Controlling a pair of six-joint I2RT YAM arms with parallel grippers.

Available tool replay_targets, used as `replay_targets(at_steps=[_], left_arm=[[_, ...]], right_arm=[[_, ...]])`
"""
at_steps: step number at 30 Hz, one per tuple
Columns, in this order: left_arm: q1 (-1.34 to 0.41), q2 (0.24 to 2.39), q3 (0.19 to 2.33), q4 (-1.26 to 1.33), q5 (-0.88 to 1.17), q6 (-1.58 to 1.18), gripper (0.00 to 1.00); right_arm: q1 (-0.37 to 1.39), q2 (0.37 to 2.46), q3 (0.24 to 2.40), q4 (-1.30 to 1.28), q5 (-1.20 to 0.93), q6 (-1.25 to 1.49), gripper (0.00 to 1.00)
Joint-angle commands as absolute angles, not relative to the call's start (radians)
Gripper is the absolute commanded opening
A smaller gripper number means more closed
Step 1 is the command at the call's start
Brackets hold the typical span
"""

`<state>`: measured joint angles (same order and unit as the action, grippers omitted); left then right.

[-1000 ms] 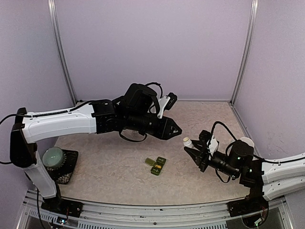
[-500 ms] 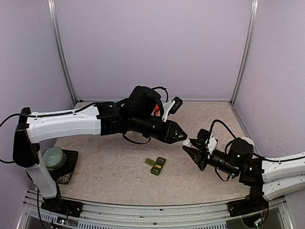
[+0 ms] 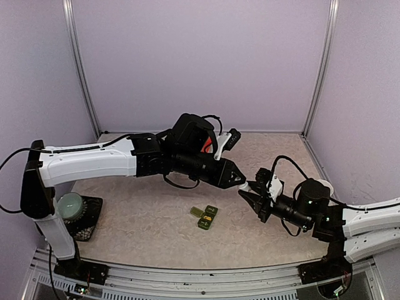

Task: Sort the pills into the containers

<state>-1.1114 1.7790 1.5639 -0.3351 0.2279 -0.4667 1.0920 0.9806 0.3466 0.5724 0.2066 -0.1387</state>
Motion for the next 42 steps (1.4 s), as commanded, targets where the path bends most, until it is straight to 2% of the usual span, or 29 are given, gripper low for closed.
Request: replay_targets(at_steps=[1, 11, 21, 26, 30, 33, 37, 42], left_arm=[[-1.120, 1.813, 1.607, -0.324, 0.272, -0.460, 0.18], [-1.135, 1.829, 1.616, -0.346, 0.298, -0.429, 0.18], [-1.152, 1.774, 1.513, -0.223, 0.348, -0.263, 0.19], [-1.154, 1.724, 1.428, -0.155, 0.420, -0.210, 0.25], [-1.152, 1.702, 1.411, -0.146, 0.398, -0.201, 0.30], [-1.150, 1.703, 1.414, -0.156, 0.390, -0.197, 0.41], [-1.150, 1.702, 1.414, -0.163, 0.381, -0.195, 0.49], [-1.146, 1.689, 1.404, -0.164, 0.367, -0.196, 0.52]], right_arm=[[1.098, 0.992, 0.388, 0.563, 0.185, -0.158, 0.28], [1.098, 0.938, 0.444, 0.455, 0.212, -0.091, 0.28], [1.097, 0.888, 0.508, 0.422, -0.028, 0.038, 0.29], [1.097, 0.832, 0.507, 0.403, -0.068, 0.090, 0.28], [1.097, 0.801, 0.502, 0.395, -0.072, 0.098, 0.28], [1.097, 0.798, 0.502, 0.391, -0.082, 0.100, 0.28], [1.097, 0.796, 0.504, 0.387, -0.088, 0.101, 0.28], [1.097, 0.790, 0.503, 0.376, -0.080, 0.097, 0.28]])
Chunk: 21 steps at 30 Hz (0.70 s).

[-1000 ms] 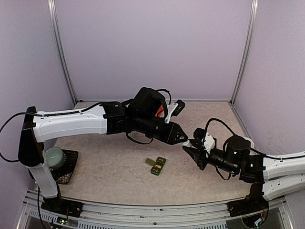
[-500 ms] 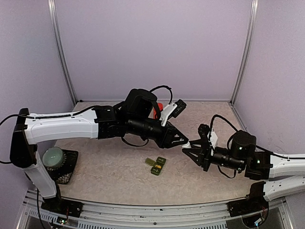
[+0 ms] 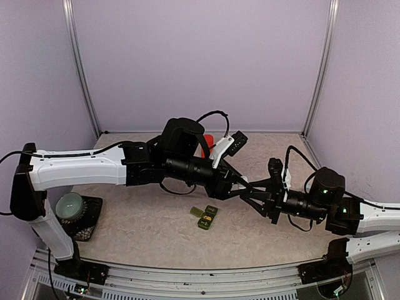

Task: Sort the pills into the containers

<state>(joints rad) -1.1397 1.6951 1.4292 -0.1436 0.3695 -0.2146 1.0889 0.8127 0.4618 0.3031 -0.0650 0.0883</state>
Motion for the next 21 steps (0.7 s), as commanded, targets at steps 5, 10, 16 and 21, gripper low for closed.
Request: replay_targets(at_steps=[5, 10, 16, 21], left_arm=[[-1.146, 1.675, 1.391, -0.154, 0.380, -0.199, 0.63], [-1.149, 1.645, 1.372, -0.101, 0.430, -0.211, 0.73], [-1.151, 1.655, 1.419, -0.102, 0.427, -0.242, 0.76], [-1.154, 1.669, 1.454, -0.113, 0.417, -0.257, 0.77]], right_arm=[[1.097, 0.769, 0.493, 0.374, -0.031, 0.109, 0.28], [1.097, 0.766, 0.486, 0.361, 0.002, 0.107, 0.27], [1.097, 0.778, 0.488, 0.358, 0.007, 0.104, 0.27], [1.096, 0.781, 0.489, 0.354, 0.014, 0.098, 0.27]])
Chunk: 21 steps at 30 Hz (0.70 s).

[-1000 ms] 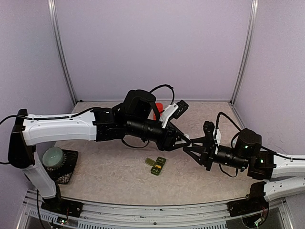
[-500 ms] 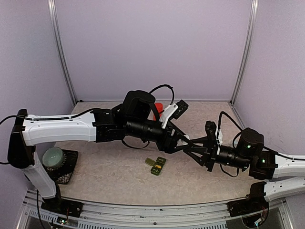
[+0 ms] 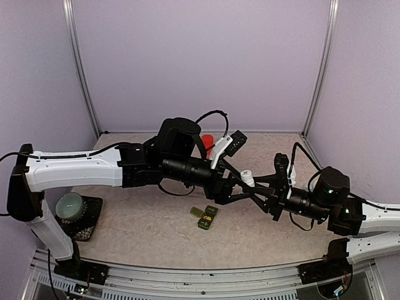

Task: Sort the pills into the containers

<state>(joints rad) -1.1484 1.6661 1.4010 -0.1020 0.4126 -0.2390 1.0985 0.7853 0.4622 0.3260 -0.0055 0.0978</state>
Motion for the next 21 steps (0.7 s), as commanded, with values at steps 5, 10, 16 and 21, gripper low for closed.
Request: replay_targets(at_steps=[5, 10, 16, 21], left_arm=[[-1.143, 1.693, 1.499, -0.141, 0.369, -0.271, 0.78], [-1.133, 1.727, 1.543, -0.164, 0.354, -0.287, 0.78], [-1.104, 1.732, 1.522, -0.153, 0.351, -0.309, 0.77], [-1.079, 1.717, 1.467, -0.124, 0.357, -0.326, 0.76]], right_arm=[[1.098, 0.796, 0.487, 0.359, 0.000, 0.095, 0.27], [1.097, 0.809, 0.486, 0.365, -0.014, 0.094, 0.26], [1.097, 0.784, 0.485, 0.361, -0.011, 0.093, 0.26], [1.097, 0.763, 0.486, 0.354, -0.015, 0.098, 0.26]])
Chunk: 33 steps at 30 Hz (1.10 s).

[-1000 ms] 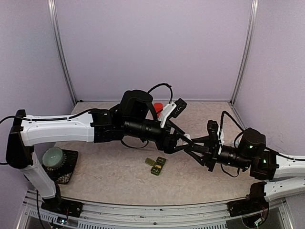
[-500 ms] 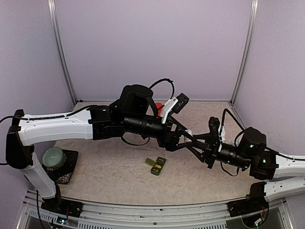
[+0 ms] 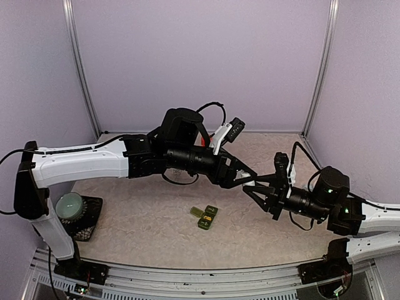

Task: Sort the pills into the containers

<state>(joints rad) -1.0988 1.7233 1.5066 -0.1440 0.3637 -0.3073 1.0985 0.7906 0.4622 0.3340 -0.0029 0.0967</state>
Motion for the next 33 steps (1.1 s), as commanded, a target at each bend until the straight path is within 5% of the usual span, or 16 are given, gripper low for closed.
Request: replay_targets(at_steps=[1, 33], left_arm=[[-1.074, 1.712, 1.456, -0.117, 0.361, -0.331, 0.75], [-1.079, 1.580, 1.374, -0.115, 0.361, -0.283, 0.74]], right_arm=[[1.097, 0.763, 0.485, 0.354, -0.015, 0.097, 0.26], [1.095, 0.760, 0.504, 0.335, 0.026, 0.084, 0.26]])
